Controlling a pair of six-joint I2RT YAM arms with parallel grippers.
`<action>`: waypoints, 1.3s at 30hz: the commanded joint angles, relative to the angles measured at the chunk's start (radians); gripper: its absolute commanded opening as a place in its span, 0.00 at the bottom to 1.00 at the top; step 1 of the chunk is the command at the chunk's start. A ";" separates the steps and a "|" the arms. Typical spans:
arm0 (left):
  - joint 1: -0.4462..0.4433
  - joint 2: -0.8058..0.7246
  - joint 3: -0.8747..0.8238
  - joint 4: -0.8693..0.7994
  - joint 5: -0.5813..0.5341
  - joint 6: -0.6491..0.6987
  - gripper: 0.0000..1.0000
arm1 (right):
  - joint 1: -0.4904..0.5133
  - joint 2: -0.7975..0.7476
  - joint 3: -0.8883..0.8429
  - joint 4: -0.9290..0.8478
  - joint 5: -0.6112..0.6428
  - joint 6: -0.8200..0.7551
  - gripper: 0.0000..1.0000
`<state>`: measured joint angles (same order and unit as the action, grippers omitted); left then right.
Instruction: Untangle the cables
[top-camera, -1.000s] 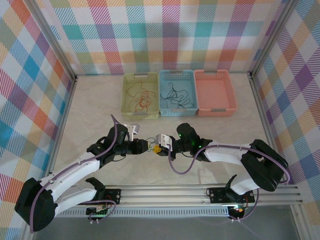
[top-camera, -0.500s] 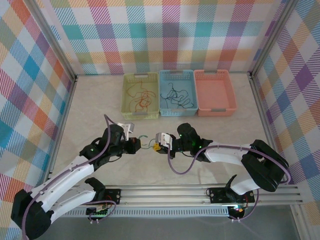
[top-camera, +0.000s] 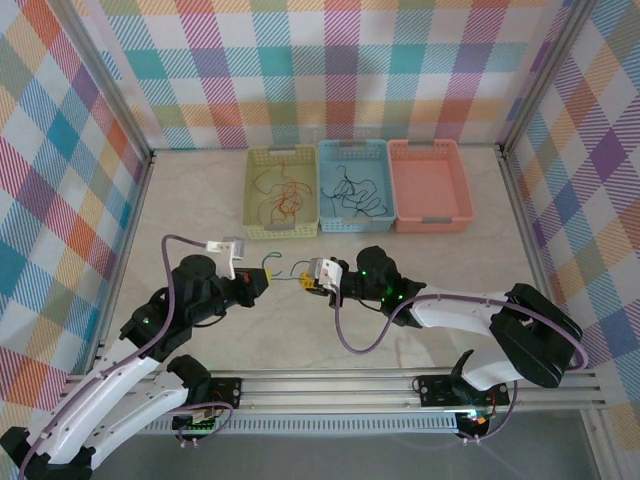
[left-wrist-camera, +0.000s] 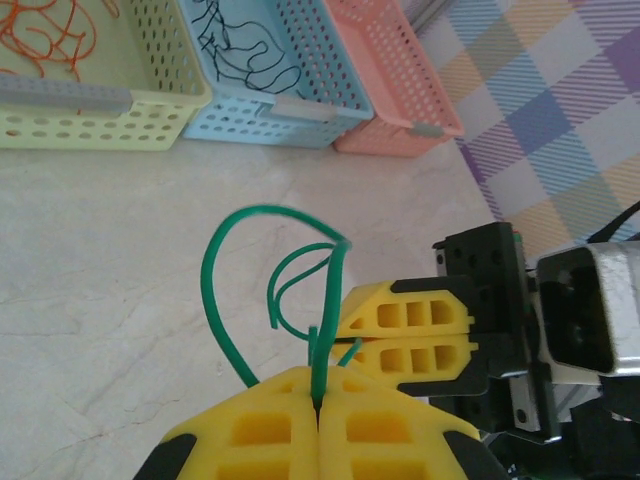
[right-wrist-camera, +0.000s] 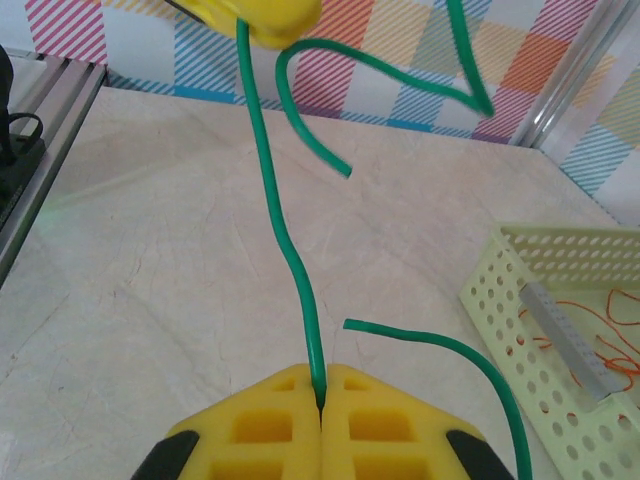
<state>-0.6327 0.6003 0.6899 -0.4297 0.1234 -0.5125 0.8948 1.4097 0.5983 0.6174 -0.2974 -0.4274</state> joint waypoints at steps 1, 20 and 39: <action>0.006 -0.054 0.029 0.213 -0.008 -0.044 0.00 | -0.024 0.003 -0.029 -0.122 0.037 0.007 0.00; 0.004 0.075 0.072 0.402 0.252 0.016 0.00 | -0.025 -0.018 -0.040 -0.102 -0.072 0.014 0.34; 0.004 0.101 0.130 0.194 0.328 0.210 0.00 | -0.025 -0.564 -0.086 -0.245 -0.267 0.060 0.66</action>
<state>-0.6323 0.7097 0.8326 -0.2836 0.4129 -0.3214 0.8753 0.8738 0.5167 0.4187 -0.5053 -0.3950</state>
